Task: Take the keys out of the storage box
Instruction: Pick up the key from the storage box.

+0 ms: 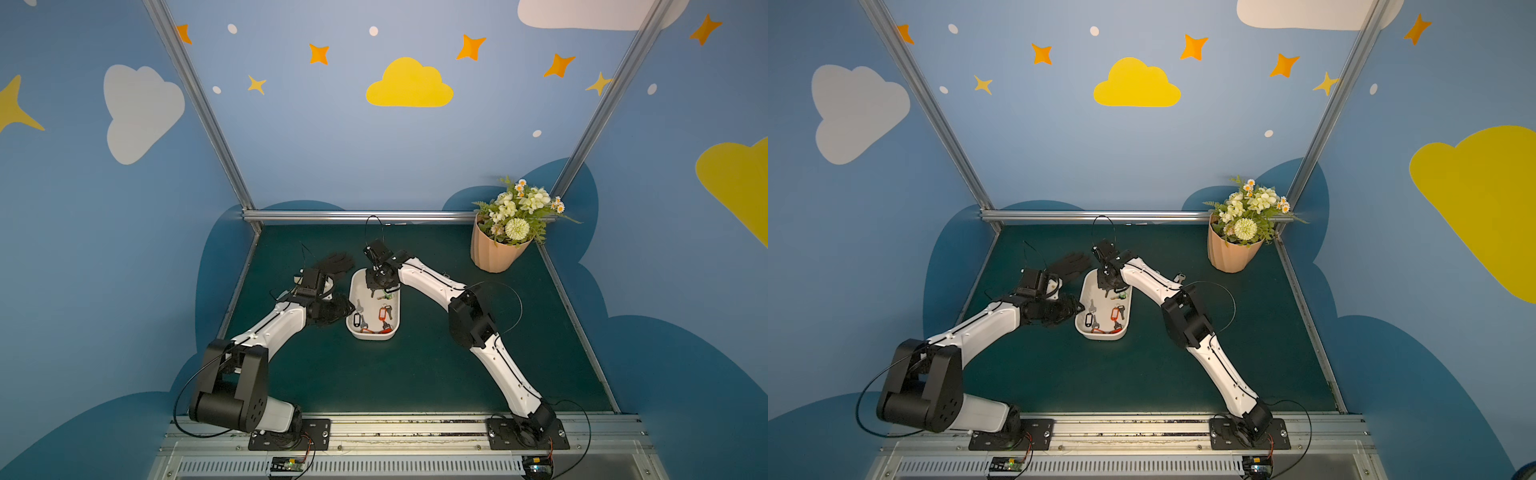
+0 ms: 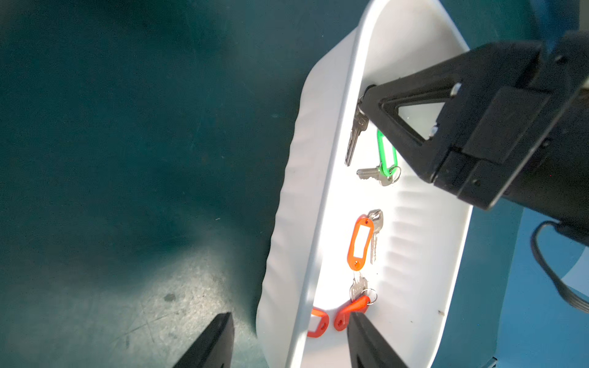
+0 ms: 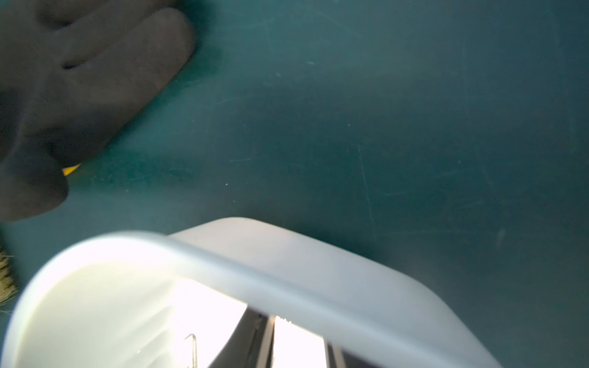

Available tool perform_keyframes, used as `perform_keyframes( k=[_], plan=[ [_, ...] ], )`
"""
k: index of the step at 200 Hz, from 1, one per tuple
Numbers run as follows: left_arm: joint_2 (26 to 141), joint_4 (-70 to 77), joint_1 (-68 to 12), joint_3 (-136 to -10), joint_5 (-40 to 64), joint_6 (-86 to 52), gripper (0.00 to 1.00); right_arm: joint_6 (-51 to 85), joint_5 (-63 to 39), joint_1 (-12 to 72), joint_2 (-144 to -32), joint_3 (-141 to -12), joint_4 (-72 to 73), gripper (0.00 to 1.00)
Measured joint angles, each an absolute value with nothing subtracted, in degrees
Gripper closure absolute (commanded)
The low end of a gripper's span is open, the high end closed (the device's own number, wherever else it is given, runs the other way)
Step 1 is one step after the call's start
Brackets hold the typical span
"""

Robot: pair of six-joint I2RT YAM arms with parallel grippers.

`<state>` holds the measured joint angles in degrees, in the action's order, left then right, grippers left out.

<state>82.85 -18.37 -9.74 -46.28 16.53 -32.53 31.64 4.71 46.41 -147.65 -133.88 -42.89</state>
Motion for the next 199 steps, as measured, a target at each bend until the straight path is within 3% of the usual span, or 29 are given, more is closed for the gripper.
perform_keyframes(
  k=[64, 128, 199],
  plan=[
    [82.9, -18.4, -9.7, -46.3, 16.5, -32.5, 0.38, 30.4, 7.9, 47.4, -149.0, -135.3, -43.1, 0.79],
    [82.9, -18.4, -9.7, -46.3, 16.5, -32.4, 0.38, 29.3, 9.0, 47.7, -149.5, -136.0, -43.0, 1.00],
    [82.8, -18.5, -9.7, -46.3, 16.1, -32.4, 0.38, 28.4, 6.6, 48.2, -149.1, -136.1, -42.9, 1.00]
  ],
)
